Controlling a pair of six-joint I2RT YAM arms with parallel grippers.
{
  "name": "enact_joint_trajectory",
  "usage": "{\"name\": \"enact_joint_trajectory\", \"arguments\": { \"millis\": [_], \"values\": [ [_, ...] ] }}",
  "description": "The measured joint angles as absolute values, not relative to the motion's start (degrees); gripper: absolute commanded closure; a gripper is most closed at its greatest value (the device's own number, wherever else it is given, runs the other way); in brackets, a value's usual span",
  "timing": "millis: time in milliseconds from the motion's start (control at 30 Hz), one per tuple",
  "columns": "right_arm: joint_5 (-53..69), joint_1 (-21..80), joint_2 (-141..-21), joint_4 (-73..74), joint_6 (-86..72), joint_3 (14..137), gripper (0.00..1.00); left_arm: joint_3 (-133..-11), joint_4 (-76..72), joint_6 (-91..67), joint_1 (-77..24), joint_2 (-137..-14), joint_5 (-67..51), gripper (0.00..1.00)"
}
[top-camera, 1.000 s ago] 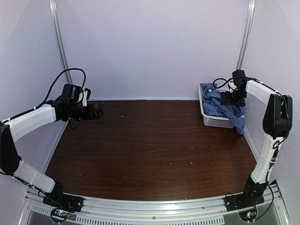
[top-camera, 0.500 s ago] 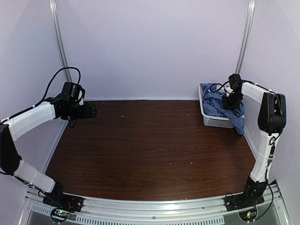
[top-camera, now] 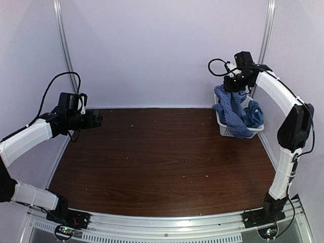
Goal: Fold and stack the mixed laundry pile
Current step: Pick up the crumpled shirt from the bin, then place the crumpled shirt at the center of the board.
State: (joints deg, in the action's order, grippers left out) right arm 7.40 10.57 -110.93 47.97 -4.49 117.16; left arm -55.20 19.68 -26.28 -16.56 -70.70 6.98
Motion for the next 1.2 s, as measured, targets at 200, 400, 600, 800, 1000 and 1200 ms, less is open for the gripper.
{"name": "enact_joint_trajectory", "arguments": {
  "millis": [200,400,600,800,1000,1200],
  "values": [
    [9.2,23.5,-110.8,52.1,-4.2,135.8,1.0,-55.5,20.0,-26.0,-16.6,-69.9,6.3,0.02],
    [14.1,34.9,-109.4,51.5,-3.8,144.7,1.0,-56.9,20.9,-25.9,-16.6,-70.6,6.1,0.02],
    [24.4,39.6,-107.9,47.7,-6.4,144.6,1.0,-56.9,20.9,-25.8,-16.6,-70.5,5.0,0.02],
    [27.4,39.2,-105.3,40.8,-6.8,135.7,0.52,-56.8,20.8,-25.3,-16.6,-69.9,3.4,0.02],
    [20.3,35.2,-105.3,35.5,-6.9,110.1,0.0,-55.5,20.4,-23.4,-16.5,-67.4,-1.1,0.02],
    [15.2,33.3,-105.1,35.1,-7.9,88.2,0.02,-54.8,19.9,-20.1,-18.1,-67.7,-8.1,0.02]
  ]
}}
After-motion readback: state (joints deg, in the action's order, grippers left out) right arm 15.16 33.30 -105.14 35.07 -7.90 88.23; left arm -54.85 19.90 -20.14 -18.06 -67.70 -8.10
